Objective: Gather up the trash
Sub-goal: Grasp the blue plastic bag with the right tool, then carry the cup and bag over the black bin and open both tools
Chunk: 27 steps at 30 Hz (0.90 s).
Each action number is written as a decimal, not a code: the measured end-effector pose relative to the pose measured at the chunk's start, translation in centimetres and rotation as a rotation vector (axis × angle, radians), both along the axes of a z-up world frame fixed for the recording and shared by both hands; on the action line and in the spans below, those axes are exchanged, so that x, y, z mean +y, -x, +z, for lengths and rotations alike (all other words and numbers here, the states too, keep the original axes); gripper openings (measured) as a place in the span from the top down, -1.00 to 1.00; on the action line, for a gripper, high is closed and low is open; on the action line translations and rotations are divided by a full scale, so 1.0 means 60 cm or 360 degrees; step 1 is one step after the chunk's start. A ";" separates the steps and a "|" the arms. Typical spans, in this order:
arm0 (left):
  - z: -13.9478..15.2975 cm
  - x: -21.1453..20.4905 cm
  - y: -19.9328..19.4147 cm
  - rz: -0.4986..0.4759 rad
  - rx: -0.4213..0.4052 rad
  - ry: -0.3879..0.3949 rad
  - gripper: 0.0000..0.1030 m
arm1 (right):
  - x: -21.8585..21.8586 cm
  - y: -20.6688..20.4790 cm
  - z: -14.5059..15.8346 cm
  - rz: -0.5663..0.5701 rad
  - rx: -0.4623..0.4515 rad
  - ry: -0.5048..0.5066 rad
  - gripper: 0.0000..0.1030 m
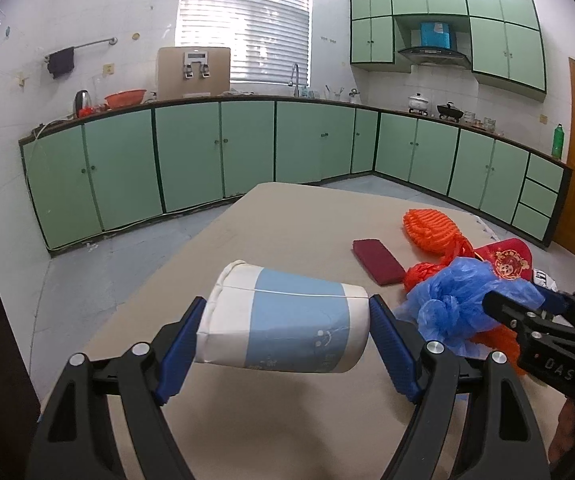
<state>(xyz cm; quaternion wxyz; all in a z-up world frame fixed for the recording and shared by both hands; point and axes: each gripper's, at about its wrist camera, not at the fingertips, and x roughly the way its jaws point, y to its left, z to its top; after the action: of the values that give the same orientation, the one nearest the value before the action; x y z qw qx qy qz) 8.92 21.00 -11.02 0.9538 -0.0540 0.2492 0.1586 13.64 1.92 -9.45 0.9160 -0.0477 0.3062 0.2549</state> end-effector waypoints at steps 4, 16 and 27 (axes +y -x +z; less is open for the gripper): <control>0.001 0.000 0.001 0.0007 0.0002 0.0005 -0.54 | 0.012 0.010 0.001 0.0108 0.0012 0.0010 0.80; 0.030 -0.021 0.007 -0.0032 -0.0063 -0.0003 -0.54 | -0.018 0.040 0.081 0.0204 -0.0100 -0.0155 0.97; 0.068 -0.051 0.016 -0.0103 -0.0149 0.0006 -0.54 | -0.094 0.056 0.154 0.0110 -0.0204 -0.0279 0.97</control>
<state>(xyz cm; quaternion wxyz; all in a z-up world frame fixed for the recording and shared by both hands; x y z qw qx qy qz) 7.99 17.96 -6.94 0.9690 -0.0550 0.2063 0.1247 10.30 -3.71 -0.20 0.9250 0.0059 0.2216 0.3085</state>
